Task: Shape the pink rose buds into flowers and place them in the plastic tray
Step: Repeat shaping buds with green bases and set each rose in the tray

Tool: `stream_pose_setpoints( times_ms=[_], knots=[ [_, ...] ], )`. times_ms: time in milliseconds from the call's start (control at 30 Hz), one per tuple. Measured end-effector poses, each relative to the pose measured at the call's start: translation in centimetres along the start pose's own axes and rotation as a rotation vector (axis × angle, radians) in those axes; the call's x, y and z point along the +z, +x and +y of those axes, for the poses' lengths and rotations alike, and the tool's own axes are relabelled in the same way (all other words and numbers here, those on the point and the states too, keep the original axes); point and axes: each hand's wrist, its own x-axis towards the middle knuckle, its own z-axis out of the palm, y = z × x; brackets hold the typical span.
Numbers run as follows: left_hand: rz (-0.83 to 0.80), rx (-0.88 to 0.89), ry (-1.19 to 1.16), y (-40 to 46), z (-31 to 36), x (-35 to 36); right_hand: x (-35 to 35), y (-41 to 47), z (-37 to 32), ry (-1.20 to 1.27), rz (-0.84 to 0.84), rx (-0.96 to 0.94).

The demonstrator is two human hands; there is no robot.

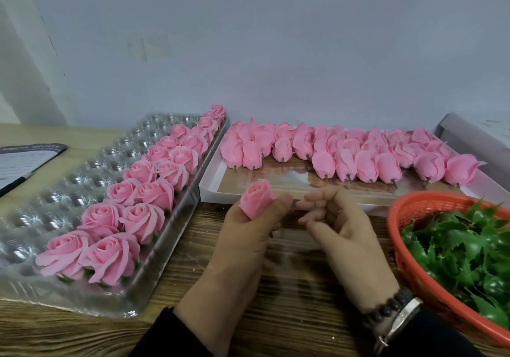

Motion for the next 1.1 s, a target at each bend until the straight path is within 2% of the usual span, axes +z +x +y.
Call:
stream_pose_setpoints(
  times_ms=[67,167,433,567,700,933,1100],
  knots=[
    [0.001,-0.004,-0.139,-0.1,0.1,0.3,0.7,-0.2,-0.1,0.011,-0.097,0.055],
    [-0.006,-0.074,-0.17,-0.3,-0.1,0.5,1.6,-0.6,-0.2,-0.01,-0.211,0.09],
    [-0.05,-0.075,-0.165,-0.6,-0.4,0.9,1.7,-0.8,-0.1,-0.034,-0.154,0.061],
    [-0.074,-0.122,-0.145,-0.5,-0.1,0.6,1.4,-0.8,-0.3,-0.02,-0.203,0.074],
    [-0.013,-0.153,-0.125,-0.3,0.1,0.5,1.0,-0.7,-0.5,0.036,-0.274,0.122],
    [-0.112,-0.139,-0.195,-0.3,-0.4,0.1,1.1,-0.6,-0.4,0.09,-0.247,0.168],
    [-0.034,-0.159,-0.1,-0.1,-0.1,0.3,0.8,-0.6,-0.7,0.134,-0.317,0.181]
  ],
)
